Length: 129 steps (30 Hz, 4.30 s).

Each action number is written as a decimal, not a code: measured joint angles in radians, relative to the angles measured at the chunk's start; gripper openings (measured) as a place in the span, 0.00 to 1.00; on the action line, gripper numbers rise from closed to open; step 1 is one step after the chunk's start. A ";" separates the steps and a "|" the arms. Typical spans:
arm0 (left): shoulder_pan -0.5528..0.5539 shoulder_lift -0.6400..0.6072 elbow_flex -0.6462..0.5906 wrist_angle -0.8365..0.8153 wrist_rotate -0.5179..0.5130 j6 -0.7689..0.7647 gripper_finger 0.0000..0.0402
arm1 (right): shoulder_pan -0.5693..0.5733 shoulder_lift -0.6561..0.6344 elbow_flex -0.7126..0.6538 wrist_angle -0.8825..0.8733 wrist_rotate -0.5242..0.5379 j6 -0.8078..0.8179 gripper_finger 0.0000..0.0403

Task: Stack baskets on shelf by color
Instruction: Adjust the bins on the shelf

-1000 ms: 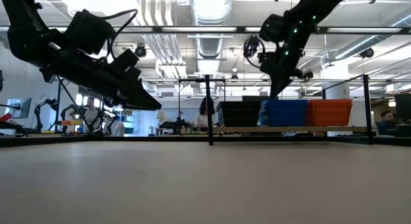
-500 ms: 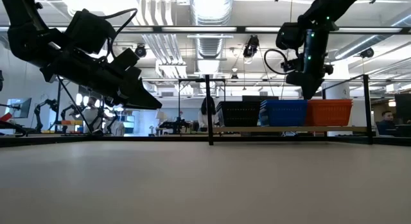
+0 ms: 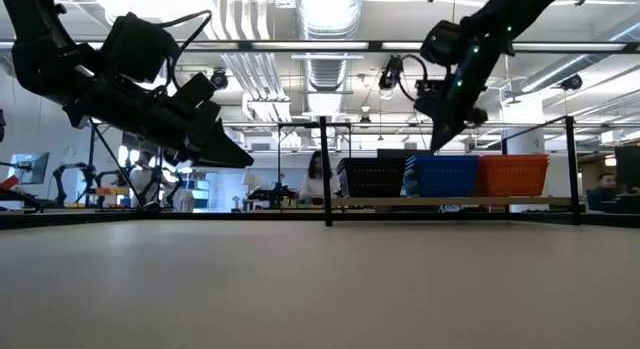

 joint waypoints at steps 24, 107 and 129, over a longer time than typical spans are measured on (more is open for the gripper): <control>0.000 0.000 -0.001 -0.003 0.000 0.000 0.34 | 0.040 0.183 -0.022 0.234 -0.117 -0.074 0.02; 0.000 0.000 -0.002 -0.003 0.000 -0.008 0.34 | 0.142 -0.011 -0.069 -0.084 -0.212 -0.603 0.19; 0.000 0.000 -0.002 -0.003 0.000 -0.008 0.34 | 0.004 -0.022 0.143 -0.457 0.251 0.027 0.03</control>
